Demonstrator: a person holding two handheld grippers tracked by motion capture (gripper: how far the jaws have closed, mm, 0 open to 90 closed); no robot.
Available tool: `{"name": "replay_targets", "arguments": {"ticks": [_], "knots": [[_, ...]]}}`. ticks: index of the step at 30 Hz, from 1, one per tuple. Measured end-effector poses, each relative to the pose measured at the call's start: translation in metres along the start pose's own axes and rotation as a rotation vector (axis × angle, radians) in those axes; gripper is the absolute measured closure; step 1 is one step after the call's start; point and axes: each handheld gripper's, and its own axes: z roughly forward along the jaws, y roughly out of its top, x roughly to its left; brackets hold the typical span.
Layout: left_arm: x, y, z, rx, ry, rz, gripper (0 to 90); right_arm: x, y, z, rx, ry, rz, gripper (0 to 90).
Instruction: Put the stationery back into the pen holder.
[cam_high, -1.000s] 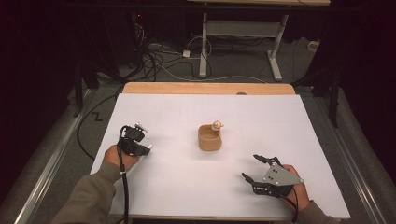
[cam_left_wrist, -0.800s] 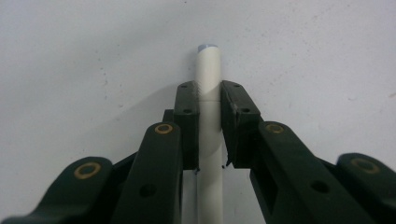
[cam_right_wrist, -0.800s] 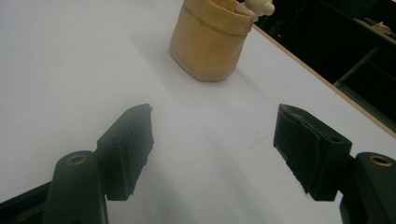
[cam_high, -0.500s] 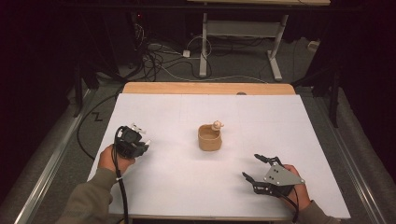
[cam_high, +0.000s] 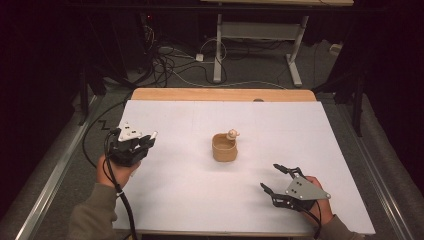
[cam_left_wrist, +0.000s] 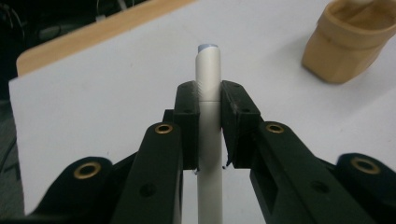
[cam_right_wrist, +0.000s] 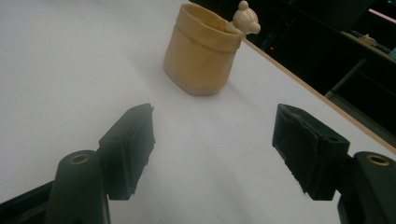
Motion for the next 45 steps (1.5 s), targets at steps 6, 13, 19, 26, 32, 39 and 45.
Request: {"name": "replay_targets", "arguments": {"ticks": [6,13,19,26,32,39,45], "knots": [[-0.005,0.003,-0.001,-0.108,-0.022,-0.019,75.5,-0.001,0.0,-0.001,-0.014,-0.004,0.008,29.1],[-0.013,0.007,0.004,-0.206,-0.057,-0.021,75.4,-0.002,0.0,-0.001,-0.018,-0.008,0.01,29.1],[-0.022,0.012,0.012,-0.312,-0.078,-0.017,75.5,-0.003,-0.001,-0.002,-0.018,-0.008,0.014,29.1],[-0.036,0.025,0.024,-0.393,-0.12,-0.006,75.5,-0.004,-0.002,-0.002,-0.017,-0.012,0.021,29.0],[-0.046,0.038,0.032,-0.447,-0.17,0.0,75.5,-0.004,-0.003,-0.003,-0.017,-0.013,0.023,28.9],[-0.057,0.054,0.045,-0.488,-0.217,0.022,75.5,-0.004,-0.004,-0.004,-0.013,-0.015,0.031,28.6],[-0.069,0.066,0.06,-0.525,-0.263,0.033,75.5,-0.004,-0.005,-0.007,-0.008,-0.021,0.03,28.6]]}}
